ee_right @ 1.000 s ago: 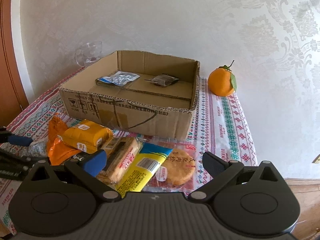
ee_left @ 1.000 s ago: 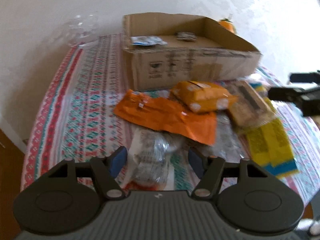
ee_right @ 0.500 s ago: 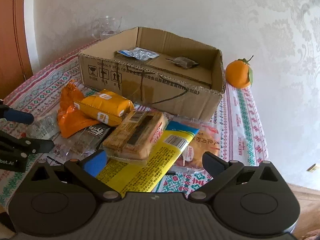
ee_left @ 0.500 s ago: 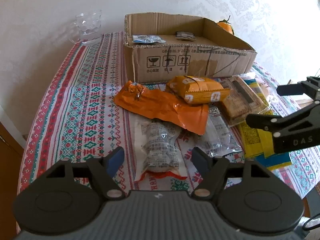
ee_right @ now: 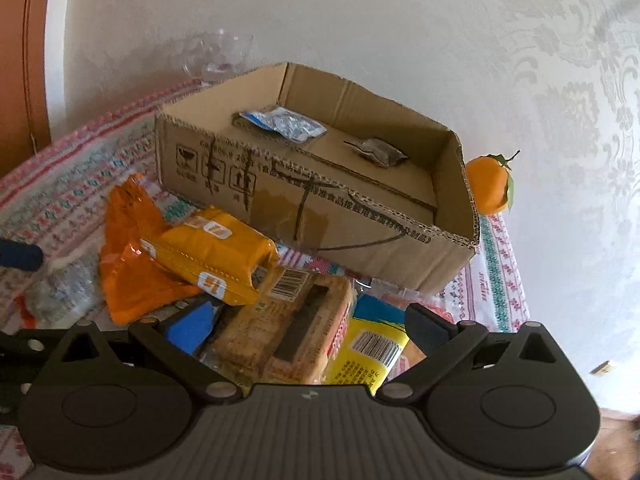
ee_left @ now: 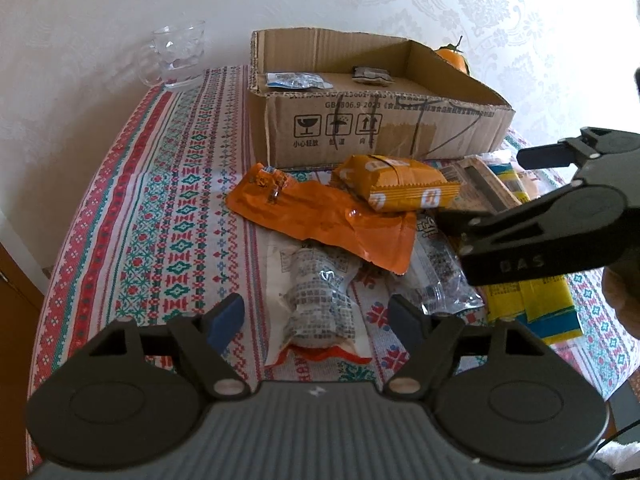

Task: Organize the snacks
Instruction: 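Grasp the clear-wrapped bread packet with the right gripper while the left grasps a clear bag, then release the bread packet into the box with the right gripper while the left lifts the clear bag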

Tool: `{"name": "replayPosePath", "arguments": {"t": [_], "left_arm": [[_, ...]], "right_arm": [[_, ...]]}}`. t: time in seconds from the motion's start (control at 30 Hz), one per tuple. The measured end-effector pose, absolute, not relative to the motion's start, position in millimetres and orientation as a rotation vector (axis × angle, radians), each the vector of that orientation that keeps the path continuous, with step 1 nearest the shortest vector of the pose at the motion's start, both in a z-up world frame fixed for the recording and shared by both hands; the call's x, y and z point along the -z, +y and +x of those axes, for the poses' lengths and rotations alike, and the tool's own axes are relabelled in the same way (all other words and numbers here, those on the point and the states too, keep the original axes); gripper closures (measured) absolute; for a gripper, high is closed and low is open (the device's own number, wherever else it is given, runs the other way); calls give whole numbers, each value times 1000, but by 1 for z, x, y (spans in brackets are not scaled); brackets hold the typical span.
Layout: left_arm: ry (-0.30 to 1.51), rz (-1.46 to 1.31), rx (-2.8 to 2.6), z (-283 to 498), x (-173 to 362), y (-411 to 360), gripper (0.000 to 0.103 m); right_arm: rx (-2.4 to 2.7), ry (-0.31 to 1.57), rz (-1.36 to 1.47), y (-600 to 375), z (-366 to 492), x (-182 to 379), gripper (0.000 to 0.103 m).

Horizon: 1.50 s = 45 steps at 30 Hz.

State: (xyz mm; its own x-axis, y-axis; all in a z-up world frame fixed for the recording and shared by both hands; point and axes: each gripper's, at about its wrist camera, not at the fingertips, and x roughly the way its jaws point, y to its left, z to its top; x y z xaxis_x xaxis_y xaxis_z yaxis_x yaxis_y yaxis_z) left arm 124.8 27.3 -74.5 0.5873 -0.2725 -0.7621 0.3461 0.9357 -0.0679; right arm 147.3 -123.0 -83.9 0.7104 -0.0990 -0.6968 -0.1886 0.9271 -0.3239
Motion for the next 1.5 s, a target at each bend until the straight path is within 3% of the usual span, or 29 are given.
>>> {"name": "replayPosePath", "arguments": {"t": [0.43,0.5,0.67,0.8,1.03,1.5], "left_arm": [[845,136,341,128,77,25,25],[839,140,343,127,78,25,26],[828,145,361,127,77,24,37],[824,156,376,129,75,21,45],[851,149,358,131,73,20,52],[883,144,372,111,45,43,53]], "right_arm": [[15,770,-508,-121,134,83,3],[-1,770,-504,-116,136,84,15],[-30,799,-502,-114,145,87,26],[-33,812,-481,-117,147,85,42],[-46,810,-432,-127,145,77,42],[-130,790,-340,-147,126,48,42]]}}
